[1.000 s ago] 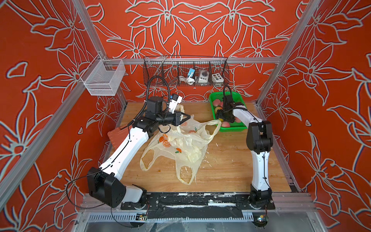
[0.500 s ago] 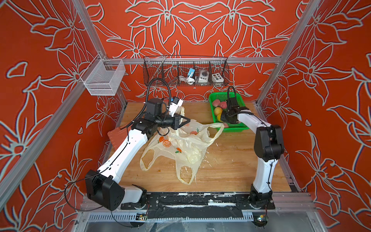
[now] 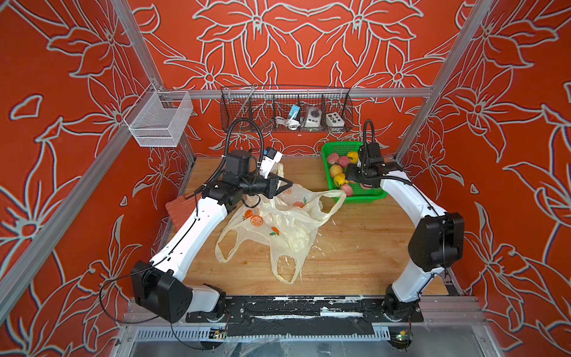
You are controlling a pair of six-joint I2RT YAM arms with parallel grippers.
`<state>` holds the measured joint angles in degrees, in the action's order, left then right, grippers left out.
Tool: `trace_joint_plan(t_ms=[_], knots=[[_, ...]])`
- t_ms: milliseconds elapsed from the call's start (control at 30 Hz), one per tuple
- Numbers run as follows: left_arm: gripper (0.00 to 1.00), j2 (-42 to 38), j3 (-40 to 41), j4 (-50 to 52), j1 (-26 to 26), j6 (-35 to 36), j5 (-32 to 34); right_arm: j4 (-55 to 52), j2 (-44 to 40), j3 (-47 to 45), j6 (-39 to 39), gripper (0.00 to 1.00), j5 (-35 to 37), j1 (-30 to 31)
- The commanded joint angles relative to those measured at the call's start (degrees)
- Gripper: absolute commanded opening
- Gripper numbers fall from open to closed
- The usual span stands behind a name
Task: Place the peach into a plastic bag & tie a knot
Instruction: Pick up the peach from the basket.
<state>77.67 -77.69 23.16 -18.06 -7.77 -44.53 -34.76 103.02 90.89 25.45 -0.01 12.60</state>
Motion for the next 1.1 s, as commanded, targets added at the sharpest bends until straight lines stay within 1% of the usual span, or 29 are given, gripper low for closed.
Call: trace_joint_plan(t_ms=[0,100,267,367,433,500,567,600,667,700,733,767,833,967,1067], knots=[[0.00,-0.3,-2.1,2.4,-0.3,1.1,3.3,-2.6,6.1,4.1,1.0,0.78,-1.1,-0.2],[0.00,-0.7,-3.4,5.3,-0.3,2.6,6.1,-4.4,12.4,10.6,1.2,0.83,0.3,-0.2],[0.00,-1.1,-2.4,6.0,-0.3,3.6,6.9,-8.7,23.1,21.1,-0.1,0.88,1.6,-0.1],[0.00,-1.5,-1.4,5.2,-0.3,3.4,6.6,-9.4,27.6,24.1,-0.6,0.89,1.3,0.1],[0.00,-1.6,-1.3,5.2,-0.3,3.6,6.5,-10.2,30.1,26.3,-0.9,0.90,2.4,0.2],[0.00,-1.8,-1.2,5.0,-0.3,3.5,6.1,-10.1,31.8,27.9,-1.0,0.90,2.5,0.2],[0.00,-1.8,-1.1,4.8,-0.3,3.2,5.7,-10.3,33.2,29.4,-1.1,0.84,2.9,0.2],[0.00,-1.8,-1.1,4.7,-0.3,3.1,5.6,-10.2,33.3,29.6,-1.0,0.79,3.2,0.2],[0.00,-2.0,-1.0,4.8,-0.3,3.2,5.6,-9.5,31.6,28.6,-0.8,0.65,3.4,0.2],[0.00,-2.2,-0.8,4.8,-0.3,3.4,5.8,-7.9,29.2,26.3,-0.6,0.57,3.0,0.2],[0.00,-2.4,-0.7,5.0,-0.3,3.6,5.8,-5.3,26.0,23.1,-0.3,0.51,2.4,0.2],[0.00,-2.5,-0.7,5.0,-0.3,3.9,5.8,-2.9,22.7,20.0,-0.1,0.49,1.7,0.3],[0.00,-2.4,-0.5,5.0,-0.3,4.1,5.8,-0.5,15.9,14.8,0.0,0.47,0.7,0.4],[0.00,-1.9,-0.6,4.3,-0.3,4.2,4.7,-1.4,5.0,7.9,-0.9,0.44,-1.7,1.9],[0.00,-1.3,-1.4,4.1,-0.3,4.4,3.3,-1.7,-3.2,2.3,-2.1,0.43,-2.1,4.3]])
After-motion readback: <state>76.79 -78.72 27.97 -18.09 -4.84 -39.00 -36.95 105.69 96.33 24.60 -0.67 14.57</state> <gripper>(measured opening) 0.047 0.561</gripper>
